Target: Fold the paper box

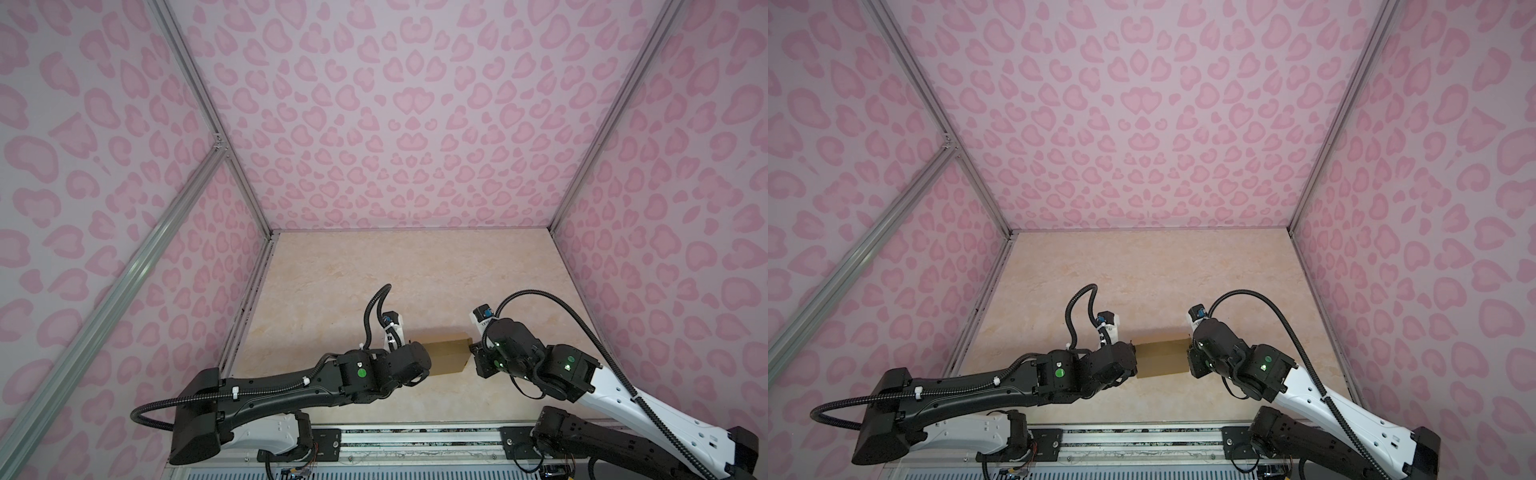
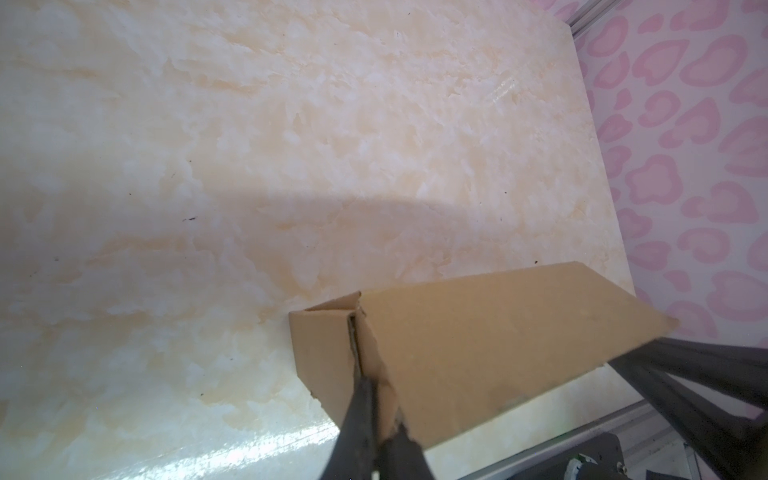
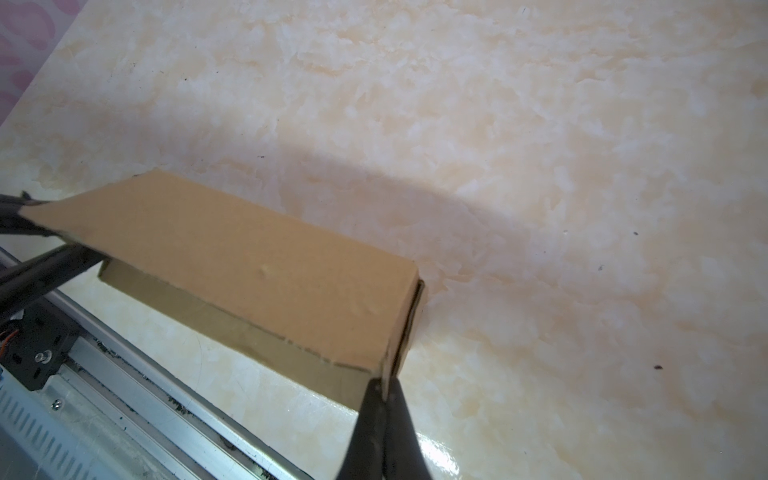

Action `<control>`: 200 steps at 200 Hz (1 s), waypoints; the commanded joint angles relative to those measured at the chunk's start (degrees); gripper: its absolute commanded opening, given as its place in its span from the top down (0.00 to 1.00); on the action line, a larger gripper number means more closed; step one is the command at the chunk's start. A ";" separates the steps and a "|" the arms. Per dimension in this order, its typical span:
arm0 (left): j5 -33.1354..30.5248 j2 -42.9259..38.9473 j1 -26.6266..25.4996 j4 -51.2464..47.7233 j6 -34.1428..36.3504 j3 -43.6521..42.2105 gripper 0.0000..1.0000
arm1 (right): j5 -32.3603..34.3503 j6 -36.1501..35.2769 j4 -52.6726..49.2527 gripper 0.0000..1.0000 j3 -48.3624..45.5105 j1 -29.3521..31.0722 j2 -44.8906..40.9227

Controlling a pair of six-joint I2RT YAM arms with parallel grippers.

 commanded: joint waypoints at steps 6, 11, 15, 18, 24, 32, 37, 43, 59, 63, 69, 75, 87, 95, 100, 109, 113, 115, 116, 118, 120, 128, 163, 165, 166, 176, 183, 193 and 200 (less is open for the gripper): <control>5.41 0.15 -0.06 -9.31 -0.18 -0.38 0.87 | 0.85 0.49 -1.21 0.96 0.37 0.09 -0.28; 5.27 0.05 -0.05 -9.34 0.00 -0.30 0.86 | 0.80 0.49 -1.34 0.96 0.60 0.06 -0.24; 5.10 -0.09 -0.05 -9.48 0.15 -0.23 0.85 | 0.90 0.44 -1.40 0.95 0.66 0.12 -0.27; 4.99 -0.16 -0.06 -9.60 0.17 -0.14 0.85 | 0.93 0.42 -1.43 0.95 0.73 0.07 -0.20; 4.66 -0.21 -0.06 -9.85 0.35 0.10 0.84 | 0.95 0.41 -1.48 0.94 0.90 0.12 -0.15; 4.37 -0.34 -0.07 -10.14 0.49 0.34 0.83 | 0.93 0.41 -1.53 0.94 0.96 0.13 -0.19; 4.22 -0.38 -0.07 -10.14 0.66 0.49 0.82 | 0.91 0.41 -1.47 0.94 1.01 0.15 -0.17; 4.17 -0.44 -0.08 -10.15 0.77 0.59 0.82 | 0.86 0.41 -1.52 0.93 1.07 0.21 -0.18; 3.87 -0.40 -0.05 -10.45 0.96 0.98 0.80 | 0.73 0.39 -1.68 0.91 1.19 0.21 -0.36; 3.78 -0.46 -0.06 -10.50 1.06 1.01 0.80 | 0.73 0.39 -1.82 0.91 1.32 0.20 -0.37; 3.60 -0.47 -0.05 -10.70 1.19 1.31 0.79 | 0.81 0.30 -1.94 0.91 1.36 0.29 -0.50; 3.38 -0.56 -0.05 -11.01 1.23 1.55 0.79 | 0.84 0.32 -2.05 0.89 1.37 0.27 -0.60; 2.98 -0.78 -0.09 -11.11 1.57 1.72 0.77 | 0.86 0.35 -2.23 0.87 1.55 0.30 -0.72; 2.86 -0.91 -0.12 -11.11 1.58 1.76 0.76 | 0.76 0.32 -2.29 0.86 1.61 0.24 -0.84; 2.85 -0.91 -0.06 -11.08 1.58 1.95 0.75 | 0.72 0.32 -2.41 0.86 1.60 0.30 -0.81; 2.77 -0.91 -0.03 -11.07 1.83 2.08 0.75 | 0.63 0.32 -2.34 0.84 1.53 0.37 -0.93; 2.76 -0.91 -0.08 -11.14 1.90 2.12 0.75 | 0.62 0.32 -2.30 0.84 1.46 0.39 -0.98; 2.76 -0.91 -0.06 -11.11 1.92 2.20 0.75 | 0.61 0.35 -2.29 0.84 1.48 0.35 -0.96; 2.76 -0.91 -0.05 -11.09 1.93 2.23 0.74 | 0.56 0.34 -2.32 0.83 1.47 0.33 -0.97; 2.76 -0.91 -0.05 -11.12 1.93 2.19 0.74 | 0.57 0.33 -2.25 0.83 1.41 0.38 -0.98; 2.76 -0.86 -0.07 -11.22 1.93 2.31 0.74 | 0.55 0.32 -2.28 0.83 1.38 0.39 -1.03; 2.68 -0.74 0.03 -11.33 2.06 2.56 0.73 | 0.52 0.32 -2.29 0.82 1.41 0.38 -1.07; 2.45 -0.73 -0.02 -11.43 2.60 3.52 0.71 | 0.26 0.30 -2.10 0.79 1.66 0.73 -1.40; 2.42 -0.73 0.00 -11.47 2.63 3.63 0.71 | 0.26 0.32 -2.15 0.79 1.71 0.78 -1.44; 2.42 -0.73 0.02 -11.45 2.68 3.69 0.70 | 0.21 0.32 -2.12 0.79 1.71 0.76 -1.48; 2.25 -0.65 0.09 -11.68 2.83 4.13 0.69 | 0.16 0.30 -1.94 0.78 1.72 0.83 -1.60; 2.15 -0.64 0.05 -11.61 3.12 4.49 0.69 | 0.07 0.30 -1.95 0.78 1.79 0.87 -1.67; 2.15 -0.47 0.18 -11.60 3.38 5.03 0.66 | 0.06 0.21 -1.98 0.78 1.92 0.84 -1.65; 2.14 -0.26 0.15 -11.51 3.65 5.46 0.66 | -0.04 0.24 -1.89 0.78 1.93 0.93 -1.77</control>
